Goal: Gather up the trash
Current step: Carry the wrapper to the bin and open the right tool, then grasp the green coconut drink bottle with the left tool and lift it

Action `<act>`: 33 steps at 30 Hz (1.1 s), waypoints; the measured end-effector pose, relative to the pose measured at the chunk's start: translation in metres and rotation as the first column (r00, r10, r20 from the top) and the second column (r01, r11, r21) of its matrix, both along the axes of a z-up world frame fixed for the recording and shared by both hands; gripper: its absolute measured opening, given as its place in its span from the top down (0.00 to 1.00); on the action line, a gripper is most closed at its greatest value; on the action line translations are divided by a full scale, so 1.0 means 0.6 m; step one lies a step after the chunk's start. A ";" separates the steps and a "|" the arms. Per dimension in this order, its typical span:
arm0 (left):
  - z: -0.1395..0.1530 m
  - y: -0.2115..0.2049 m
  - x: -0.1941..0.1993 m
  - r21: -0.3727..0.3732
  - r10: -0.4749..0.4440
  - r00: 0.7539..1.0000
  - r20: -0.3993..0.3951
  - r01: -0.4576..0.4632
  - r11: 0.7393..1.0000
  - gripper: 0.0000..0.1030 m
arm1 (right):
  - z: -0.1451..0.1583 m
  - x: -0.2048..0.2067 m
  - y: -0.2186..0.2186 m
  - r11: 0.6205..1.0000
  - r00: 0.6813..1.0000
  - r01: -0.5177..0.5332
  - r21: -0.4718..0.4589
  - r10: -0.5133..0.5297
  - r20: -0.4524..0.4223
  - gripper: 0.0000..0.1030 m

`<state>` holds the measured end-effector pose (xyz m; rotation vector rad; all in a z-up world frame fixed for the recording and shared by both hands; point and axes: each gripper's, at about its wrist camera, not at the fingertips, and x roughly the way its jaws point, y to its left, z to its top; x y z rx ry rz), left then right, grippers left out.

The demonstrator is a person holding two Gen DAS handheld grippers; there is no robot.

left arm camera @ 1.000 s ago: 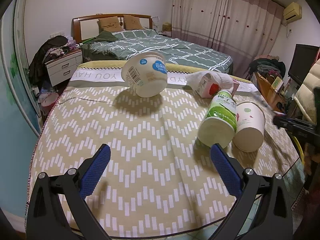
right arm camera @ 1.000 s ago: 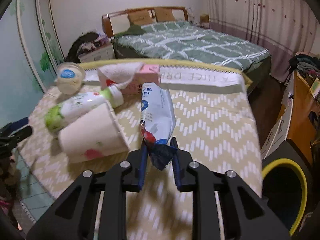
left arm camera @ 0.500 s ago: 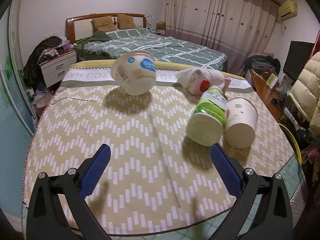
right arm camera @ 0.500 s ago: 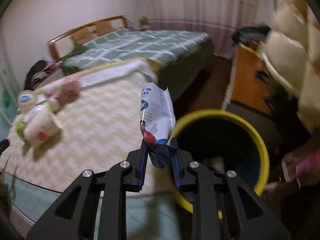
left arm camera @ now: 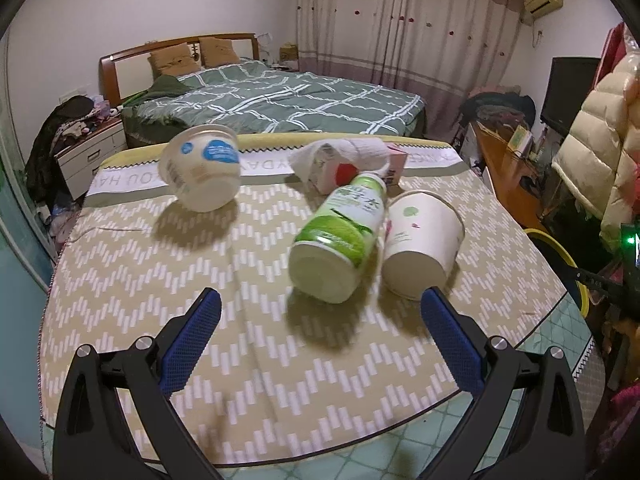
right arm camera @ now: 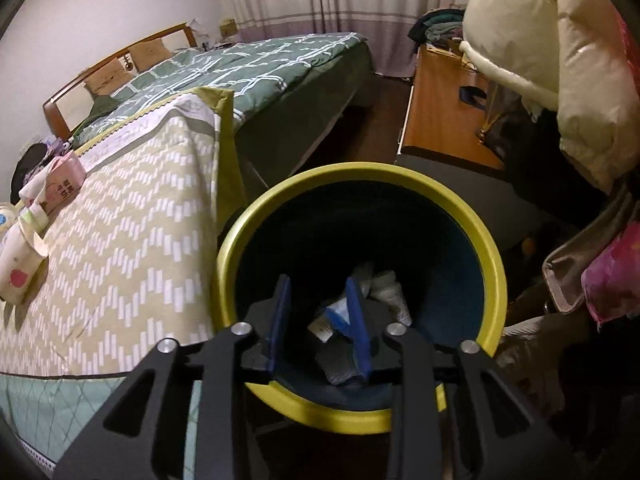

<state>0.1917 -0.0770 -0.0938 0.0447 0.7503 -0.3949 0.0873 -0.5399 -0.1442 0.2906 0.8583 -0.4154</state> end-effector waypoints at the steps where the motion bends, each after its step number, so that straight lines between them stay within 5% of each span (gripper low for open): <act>1: 0.000 -0.002 0.000 0.004 -0.003 1.000 0.001 0.003 1.000 0.05 | 0.001 -0.003 -0.001 1.000 1.000 0.003 -0.001 -0.003 0.000 0.72; 18: -0.017 -0.031 0.062 0.060 -0.062 0.997 -0.037 0.064 0.996 0.05 | 0.018 -0.002 0.008 1.000 0.999 -0.020 0.006 0.019 0.040 0.67; 24: -0.045 -0.045 0.098 0.119 -0.089 0.992 -0.087 0.099 0.988 0.19 | 0.019 -0.001 0.006 0.999 0.999 -0.030 0.012 0.029 0.042 0.67; 33: -0.057 -0.059 0.125 0.071 -0.139 0.985 -0.106 0.147 0.987 0.37 | 0.020 0.003 0.010 0.999 0.998 -0.039 0.016 0.038 0.041 0.67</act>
